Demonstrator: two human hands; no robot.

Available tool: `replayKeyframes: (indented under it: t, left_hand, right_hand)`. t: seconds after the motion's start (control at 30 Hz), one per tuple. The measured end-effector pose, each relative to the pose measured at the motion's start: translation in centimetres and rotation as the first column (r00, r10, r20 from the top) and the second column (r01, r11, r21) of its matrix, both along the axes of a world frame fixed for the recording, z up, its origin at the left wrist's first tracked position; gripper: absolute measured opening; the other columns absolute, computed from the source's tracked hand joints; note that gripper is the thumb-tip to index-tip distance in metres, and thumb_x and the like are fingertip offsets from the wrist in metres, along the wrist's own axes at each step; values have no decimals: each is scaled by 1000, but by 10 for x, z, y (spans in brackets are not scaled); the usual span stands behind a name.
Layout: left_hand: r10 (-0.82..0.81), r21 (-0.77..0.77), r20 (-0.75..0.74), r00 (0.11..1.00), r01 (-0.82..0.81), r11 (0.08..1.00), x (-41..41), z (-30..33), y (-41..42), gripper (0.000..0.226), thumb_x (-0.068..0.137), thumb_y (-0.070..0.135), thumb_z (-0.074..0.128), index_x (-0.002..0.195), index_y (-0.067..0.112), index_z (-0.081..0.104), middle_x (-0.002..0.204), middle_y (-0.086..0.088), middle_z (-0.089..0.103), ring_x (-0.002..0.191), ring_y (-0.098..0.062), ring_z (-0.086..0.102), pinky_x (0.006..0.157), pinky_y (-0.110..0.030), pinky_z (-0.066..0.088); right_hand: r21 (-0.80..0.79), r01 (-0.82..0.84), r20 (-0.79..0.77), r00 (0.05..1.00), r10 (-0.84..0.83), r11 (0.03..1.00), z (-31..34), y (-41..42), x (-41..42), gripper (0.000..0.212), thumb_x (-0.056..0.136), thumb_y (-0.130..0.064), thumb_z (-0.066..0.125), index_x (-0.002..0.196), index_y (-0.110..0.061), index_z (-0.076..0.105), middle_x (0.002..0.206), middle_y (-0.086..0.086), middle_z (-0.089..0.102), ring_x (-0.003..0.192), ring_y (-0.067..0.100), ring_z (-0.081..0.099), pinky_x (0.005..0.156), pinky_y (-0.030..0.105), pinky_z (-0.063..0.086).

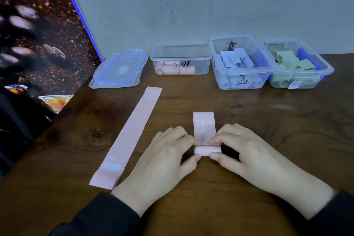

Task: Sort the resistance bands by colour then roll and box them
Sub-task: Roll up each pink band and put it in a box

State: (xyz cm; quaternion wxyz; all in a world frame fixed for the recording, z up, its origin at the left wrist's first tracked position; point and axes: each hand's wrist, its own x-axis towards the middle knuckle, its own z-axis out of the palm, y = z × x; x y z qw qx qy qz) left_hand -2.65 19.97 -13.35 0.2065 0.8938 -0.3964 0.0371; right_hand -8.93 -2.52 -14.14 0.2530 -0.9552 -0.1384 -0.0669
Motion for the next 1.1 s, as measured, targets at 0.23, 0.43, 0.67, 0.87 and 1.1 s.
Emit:
replayKeyframes:
  t: [0.23,0.43,0.67,0.87,1.1]
  left_hand:
    - [2,14,-7,1000,-2,1000,1,-2,0,34,93,51,58,122,36,63,106,20,50,96,-3,46,85,-24,45]
    - [9,13,-12,1000,-8,1000,0,0,0,29,96,48,53,120,36,64,106,20,49,96,-2,44,83,-21,43]
    - [18,31,-34,999,-17,999,0,1,-1,34,93,53,57,125,40,58,115,23,47,102,1,42,93,-18,42]
    - [21,22,-30,999,-21,1000,-1,2,0,29,96,48,54,122,37,61,111,23,47,101,0,42,89,-14,37]
    - [5,25,-29,1000,-4,1000,-1,1,1,28,92,50,60,117,37,61,110,24,46,100,0,42,89,-21,44]
  right_hand:
    - [-6,6,2,1000,-6,1000,1,0,0,24,94,-54,51,106,-38,65,103,-25,53,100,4,52,90,31,46]
    - [-13,9,-15,1000,-9,1000,2,0,0,37,91,-58,53,118,-37,65,107,-26,53,103,4,52,94,31,46]
    - [-33,6,-17,1000,-7,999,2,0,0,35,94,-56,46,115,-37,68,107,-25,52,104,4,51,96,33,46]
    - [-9,6,-6,1000,-6,1000,1,0,0,24,90,-52,60,111,-40,62,106,-27,52,102,2,51,91,29,46]
    - [-35,0,6,1000,0,999,-1,1,-1,36,95,-57,45,111,-36,68,105,-24,51,100,6,51,90,32,46]
